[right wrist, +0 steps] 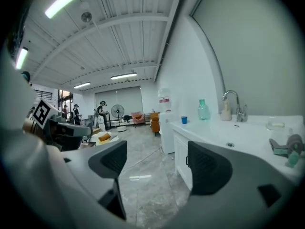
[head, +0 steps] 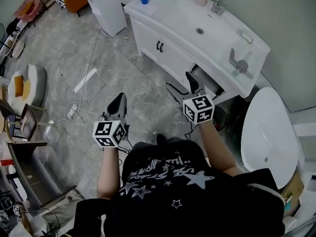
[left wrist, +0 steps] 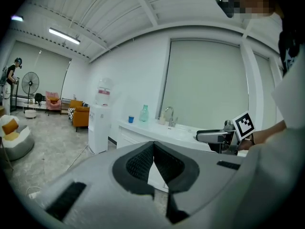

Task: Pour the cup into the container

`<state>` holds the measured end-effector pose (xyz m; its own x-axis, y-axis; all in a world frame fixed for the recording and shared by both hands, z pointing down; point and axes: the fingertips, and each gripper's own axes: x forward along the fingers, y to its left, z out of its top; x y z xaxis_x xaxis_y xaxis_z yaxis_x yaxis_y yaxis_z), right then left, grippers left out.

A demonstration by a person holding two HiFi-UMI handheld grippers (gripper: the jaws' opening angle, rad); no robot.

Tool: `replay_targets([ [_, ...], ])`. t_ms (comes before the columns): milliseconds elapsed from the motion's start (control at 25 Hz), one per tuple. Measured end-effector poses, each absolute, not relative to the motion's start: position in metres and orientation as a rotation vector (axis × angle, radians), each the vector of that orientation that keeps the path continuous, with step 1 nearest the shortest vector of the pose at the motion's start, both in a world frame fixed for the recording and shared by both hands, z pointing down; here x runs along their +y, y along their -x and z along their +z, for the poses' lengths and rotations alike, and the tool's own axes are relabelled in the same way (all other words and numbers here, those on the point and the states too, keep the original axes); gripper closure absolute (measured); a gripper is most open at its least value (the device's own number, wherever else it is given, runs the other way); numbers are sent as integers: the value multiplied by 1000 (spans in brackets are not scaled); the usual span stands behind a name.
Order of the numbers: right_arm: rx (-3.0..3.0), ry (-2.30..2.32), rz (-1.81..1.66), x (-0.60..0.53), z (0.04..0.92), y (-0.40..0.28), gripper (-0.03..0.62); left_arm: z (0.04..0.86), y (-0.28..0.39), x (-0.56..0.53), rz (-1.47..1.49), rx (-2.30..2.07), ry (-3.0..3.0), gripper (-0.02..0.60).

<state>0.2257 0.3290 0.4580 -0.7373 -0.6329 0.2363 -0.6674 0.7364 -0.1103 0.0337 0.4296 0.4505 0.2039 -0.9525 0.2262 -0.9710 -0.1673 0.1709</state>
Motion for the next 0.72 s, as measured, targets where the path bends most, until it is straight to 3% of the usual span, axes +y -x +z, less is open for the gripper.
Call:
replay_targets([
  [200, -2746, -1048, 320, 306, 465, -230, 175, 447, -35, 404, 116, -1830, -2203, 572],
  [720, -2696, -1095, 358, 236, 483, -193, 161, 460, 9, 324, 117, -1804, -2222, 572],
])
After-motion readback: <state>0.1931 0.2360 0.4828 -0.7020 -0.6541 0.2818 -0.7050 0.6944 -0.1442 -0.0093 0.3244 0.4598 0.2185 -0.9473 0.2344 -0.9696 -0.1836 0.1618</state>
